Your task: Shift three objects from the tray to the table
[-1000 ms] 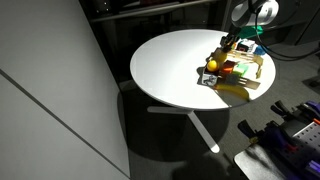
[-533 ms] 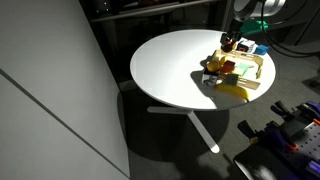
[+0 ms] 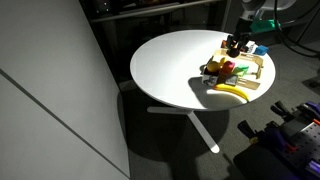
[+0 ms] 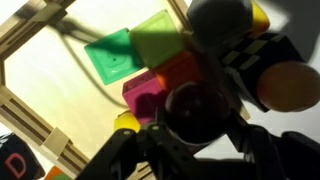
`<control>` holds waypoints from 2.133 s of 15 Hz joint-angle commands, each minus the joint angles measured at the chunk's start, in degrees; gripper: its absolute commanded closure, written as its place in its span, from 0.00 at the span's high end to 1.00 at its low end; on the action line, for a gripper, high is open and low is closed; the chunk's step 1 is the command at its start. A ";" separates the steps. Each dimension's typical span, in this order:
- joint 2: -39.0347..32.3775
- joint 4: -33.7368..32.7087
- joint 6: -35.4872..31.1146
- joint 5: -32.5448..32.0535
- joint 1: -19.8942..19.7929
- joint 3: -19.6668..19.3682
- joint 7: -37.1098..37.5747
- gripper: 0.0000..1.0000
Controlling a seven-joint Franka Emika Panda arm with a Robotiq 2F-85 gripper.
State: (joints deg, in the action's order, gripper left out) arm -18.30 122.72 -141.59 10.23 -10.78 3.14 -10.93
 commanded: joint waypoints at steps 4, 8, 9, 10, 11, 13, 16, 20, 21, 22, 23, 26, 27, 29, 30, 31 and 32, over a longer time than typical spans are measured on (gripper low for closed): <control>6.37 5.62 6.91 11.83 0.06 1.77 -12.87 0.36; 7.10 5.93 10.25 12.86 0.78 0.78 -14.33 0.36; 7.32 5.87 11.00 12.80 0.79 0.58 -14.28 0.36; 7.36 5.64 11.76 12.68 0.80 0.34 -14.01 0.36; 5.33 4.80 9.86 11.63 1.56 0.14 -12.67 0.36; 5.23 4.79 10.05 11.60 1.66 -0.09 -12.66 0.61; 5.00 4.80 10.04 11.57 1.89 -0.15 -12.64 0.61; 5.00 4.80 10.04 11.57 1.90 -0.17 -12.63 0.61; 5.00 4.80 10.04 11.57 1.90 -0.17 -12.63 0.61; 4.97 4.84 10.00 11.47 2.03 -0.07 -12.64 0.36; 4.97 4.93 9.87 11.40 2.27 0.13 -12.77 0.36; 4.81 5.15 10.05 10.99 3.37 0.64 -12.72 0.36; 4.73 5.19 10.04 10.83 3.85 0.76 -12.69 0.36; 4.68 5.35 10.21 10.57 4.95 1.09 -12.65 0.36; 4.71 5.46 10.22 10.33 5.56 1.25 -12.53 0.36; 4.70 5.58 10.18 9.81 6.24 1.37 -12.23 0.36; 4.64 5.70 9.98 9.20 6.87 1.46 -11.95 0.36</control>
State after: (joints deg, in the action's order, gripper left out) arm -14.11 127.87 -131.73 21.27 -5.26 4.38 -23.41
